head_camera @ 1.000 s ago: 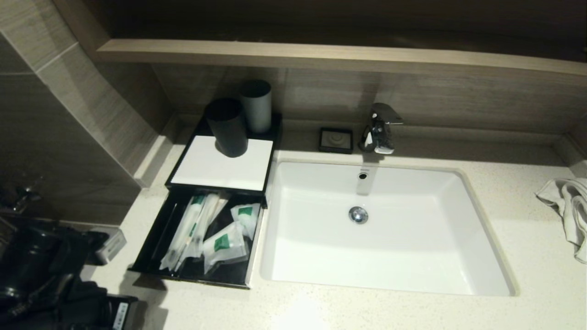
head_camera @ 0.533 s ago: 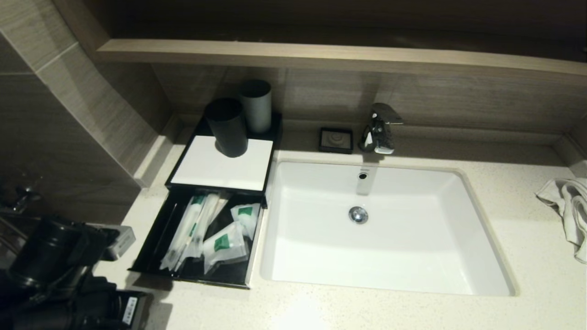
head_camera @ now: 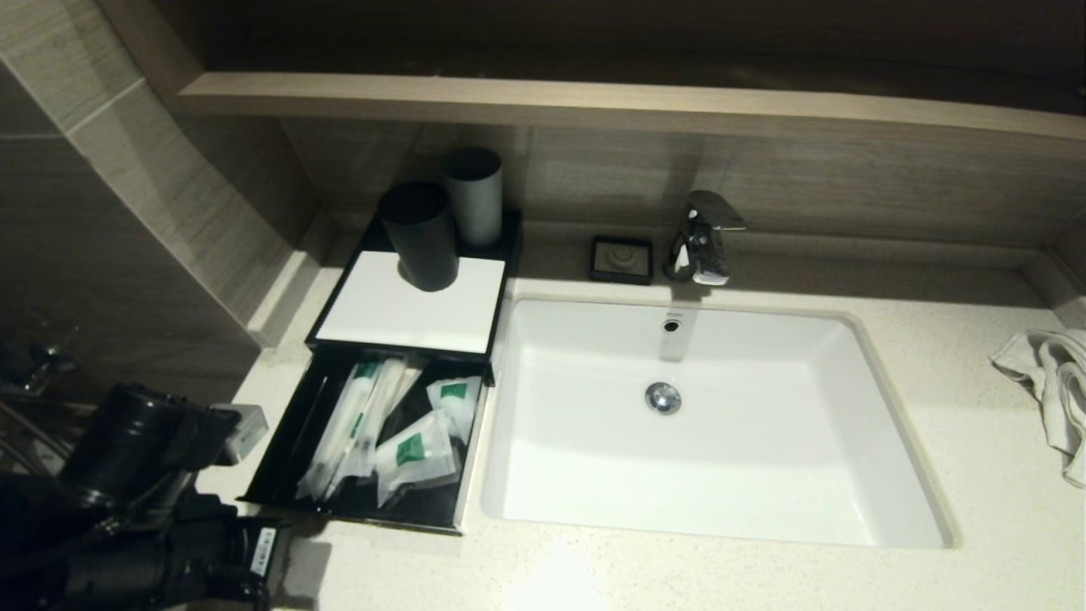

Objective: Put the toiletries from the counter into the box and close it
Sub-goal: Close the drawer

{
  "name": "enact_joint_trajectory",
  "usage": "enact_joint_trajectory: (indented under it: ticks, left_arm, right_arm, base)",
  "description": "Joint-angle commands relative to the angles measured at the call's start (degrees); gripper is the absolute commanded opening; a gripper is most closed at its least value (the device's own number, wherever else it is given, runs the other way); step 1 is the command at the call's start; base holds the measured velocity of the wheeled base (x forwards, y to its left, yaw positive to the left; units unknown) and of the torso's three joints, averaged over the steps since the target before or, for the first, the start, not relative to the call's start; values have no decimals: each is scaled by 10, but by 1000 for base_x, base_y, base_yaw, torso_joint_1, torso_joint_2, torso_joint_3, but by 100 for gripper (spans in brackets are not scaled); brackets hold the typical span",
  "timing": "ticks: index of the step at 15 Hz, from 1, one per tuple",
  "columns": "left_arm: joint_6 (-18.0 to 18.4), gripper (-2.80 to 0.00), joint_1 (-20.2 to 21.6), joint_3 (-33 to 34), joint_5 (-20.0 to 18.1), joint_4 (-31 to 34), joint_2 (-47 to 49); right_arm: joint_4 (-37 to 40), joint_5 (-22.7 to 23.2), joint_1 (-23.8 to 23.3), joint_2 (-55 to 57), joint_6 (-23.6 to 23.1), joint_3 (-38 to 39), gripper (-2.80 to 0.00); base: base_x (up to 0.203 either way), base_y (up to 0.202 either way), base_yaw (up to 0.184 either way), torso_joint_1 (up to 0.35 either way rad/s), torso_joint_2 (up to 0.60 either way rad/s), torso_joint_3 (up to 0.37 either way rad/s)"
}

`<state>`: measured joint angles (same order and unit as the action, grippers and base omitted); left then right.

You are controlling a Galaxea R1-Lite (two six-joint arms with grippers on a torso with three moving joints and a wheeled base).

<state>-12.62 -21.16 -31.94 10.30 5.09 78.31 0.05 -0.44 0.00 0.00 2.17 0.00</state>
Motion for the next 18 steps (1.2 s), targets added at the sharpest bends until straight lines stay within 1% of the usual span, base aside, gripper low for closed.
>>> enact_joint_trajectory:
  ticks: [1, 3, 5, 8, 12, 16, 18]
  left_arm:
    - [-2, -280, 0, -2, 1, -5, 14]
    - [-3, -280, 0, -2, 2, -28, 22]
    - [-4, -280, 1, -2, 2, -37, 29]
    - [-16, -280, 0, -7, 1, -66, 37]
    - [-18, -280, 0, -20, 2, -75, 46]
    - [-20, -280, 0, -21, 4, -117, 56]
    - [-20, -280, 1, -31, 4, -121, 59]
  right_arm:
    - [0, 0, 0, 0, 0, 0, -280]
    - [0, 0, 0, 1, 0, 0, -280]
    - [0, 0, 0, 1, 0, 0, -280]
    - [0, 0, 0, 1, 0, 0, -280]
    - [0, 0, 0, 1, 0, 0, -280]
    - [0, 0, 0, 1, 0, 0, -280]
    - [0, 0, 0, 1, 0, 0, -280]
  base:
    - [0, 0, 0, 0, 0, 0]
    - [0, 0, 0, 0, 0, 0]
    - [0, 0, 0, 0, 0, 0]
    - [0, 0, 0, 0, 0, 0]
    - [0, 0, 0, 0, 0, 0]
    - [0, 0, 0, 0, 0, 0]
    - [0, 0, 0, 0, 0, 0]
